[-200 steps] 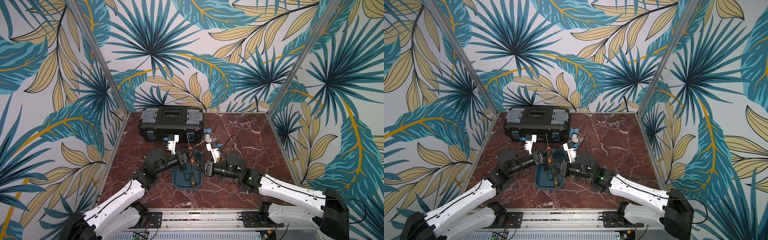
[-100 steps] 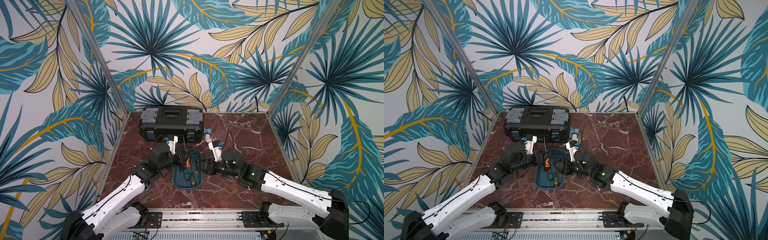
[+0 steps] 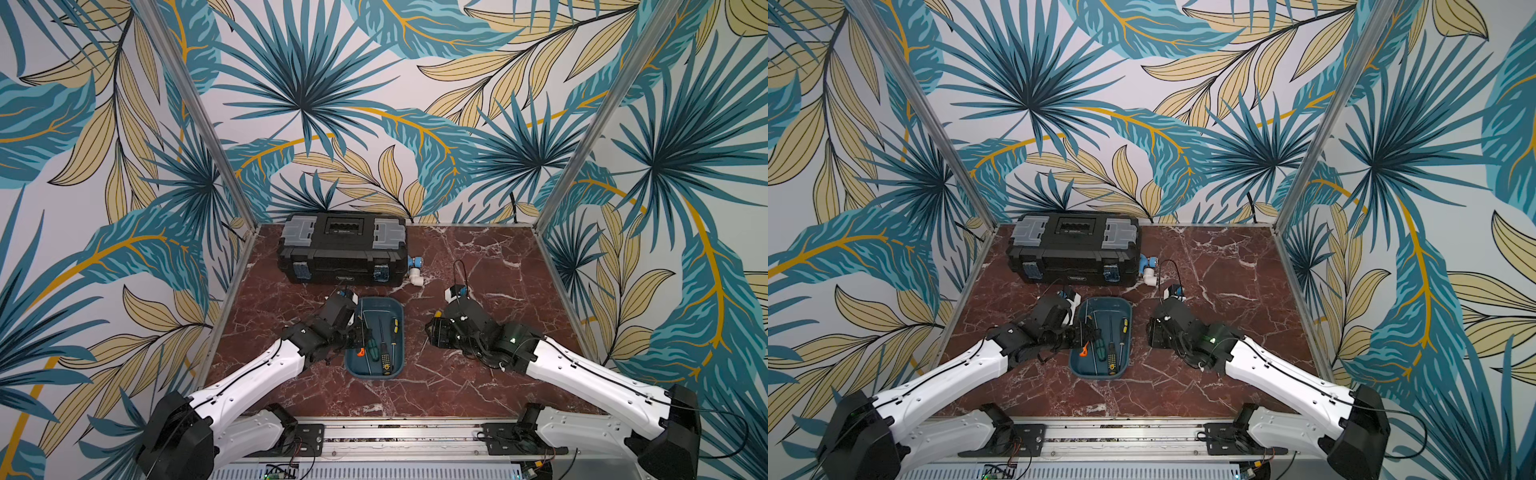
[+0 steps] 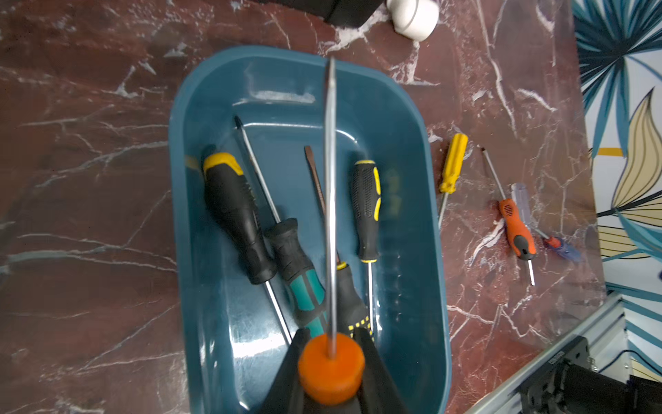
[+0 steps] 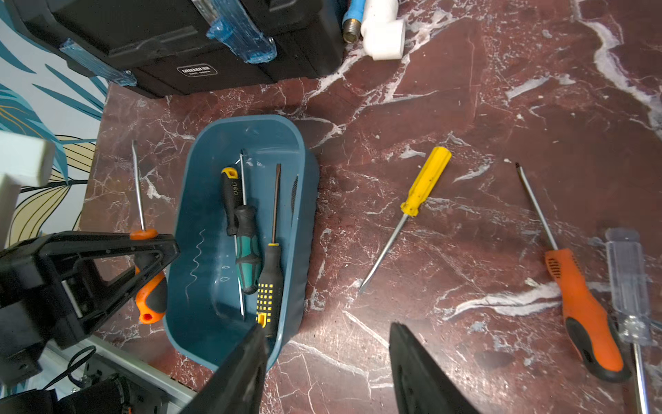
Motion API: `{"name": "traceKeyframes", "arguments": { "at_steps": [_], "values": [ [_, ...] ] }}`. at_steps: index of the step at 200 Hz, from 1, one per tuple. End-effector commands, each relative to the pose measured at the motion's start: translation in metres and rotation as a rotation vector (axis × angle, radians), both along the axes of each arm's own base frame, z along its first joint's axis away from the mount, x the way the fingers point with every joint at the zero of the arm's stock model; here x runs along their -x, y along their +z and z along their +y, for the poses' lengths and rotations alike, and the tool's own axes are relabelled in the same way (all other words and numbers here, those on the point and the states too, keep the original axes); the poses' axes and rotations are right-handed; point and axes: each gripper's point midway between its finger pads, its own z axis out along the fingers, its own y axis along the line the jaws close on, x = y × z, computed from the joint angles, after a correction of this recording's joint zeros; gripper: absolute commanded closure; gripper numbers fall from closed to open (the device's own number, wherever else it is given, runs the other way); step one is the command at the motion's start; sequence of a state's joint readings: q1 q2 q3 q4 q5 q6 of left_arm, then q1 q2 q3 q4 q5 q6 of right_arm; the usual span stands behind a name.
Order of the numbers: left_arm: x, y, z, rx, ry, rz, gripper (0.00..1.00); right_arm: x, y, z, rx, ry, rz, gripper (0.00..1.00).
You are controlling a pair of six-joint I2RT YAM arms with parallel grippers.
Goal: Put the screwdriver on the desktop into the storage box
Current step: Place the screwdriver in the storage box.
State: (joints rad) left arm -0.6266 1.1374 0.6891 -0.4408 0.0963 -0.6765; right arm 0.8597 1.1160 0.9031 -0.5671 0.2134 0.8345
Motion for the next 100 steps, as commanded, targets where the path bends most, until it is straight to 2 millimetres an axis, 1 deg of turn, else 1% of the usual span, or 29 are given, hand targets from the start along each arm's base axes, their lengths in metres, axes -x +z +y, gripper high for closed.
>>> {"name": "traceKeyframes", "arguments": {
  "at_steps": [1,20,39,54,63,77,79,82,100],
  "values": [
    [0.001,-0.012,0.002,-0.04,-0.004,-0.002,0.95,0.003,-0.006,-0.012,0.027,-0.025,0.011,0.4],
    [0.003,-0.019,0.0,-0.049,-0.001,0.015,0.73,0.002,-0.006,-0.014,0.028,-0.031,0.011,0.4],
    [0.004,-0.02,0.0,-0.058,0.005,0.011,0.6,-0.001,-0.008,-0.017,0.04,-0.045,0.015,0.39],
    [0.002,-0.016,0.001,-0.061,0.017,0.001,0.55,-0.004,-0.014,-0.02,0.048,-0.058,0.033,0.39],
    [0.001,-0.012,0.003,-0.065,0.024,-0.009,0.53,-0.005,-0.017,-0.02,0.05,-0.062,0.045,0.39],
    [0.0,-0.004,0.004,-0.062,0.031,-0.025,0.53,-0.004,-0.022,-0.018,0.059,-0.058,0.061,0.39],
    [0.0,-0.003,0.004,-0.062,0.031,-0.026,0.53,-0.009,-0.023,-0.024,0.061,-0.08,0.064,0.39],
    [0.0,-0.001,0.005,-0.06,0.032,-0.028,0.53,-0.011,-0.025,-0.026,0.065,-0.088,0.068,0.39],
    [0.0,0.015,0.003,-0.036,0.033,-0.054,0.53,-0.014,-0.038,-0.031,0.082,-0.11,0.111,0.39]
  ]
}}
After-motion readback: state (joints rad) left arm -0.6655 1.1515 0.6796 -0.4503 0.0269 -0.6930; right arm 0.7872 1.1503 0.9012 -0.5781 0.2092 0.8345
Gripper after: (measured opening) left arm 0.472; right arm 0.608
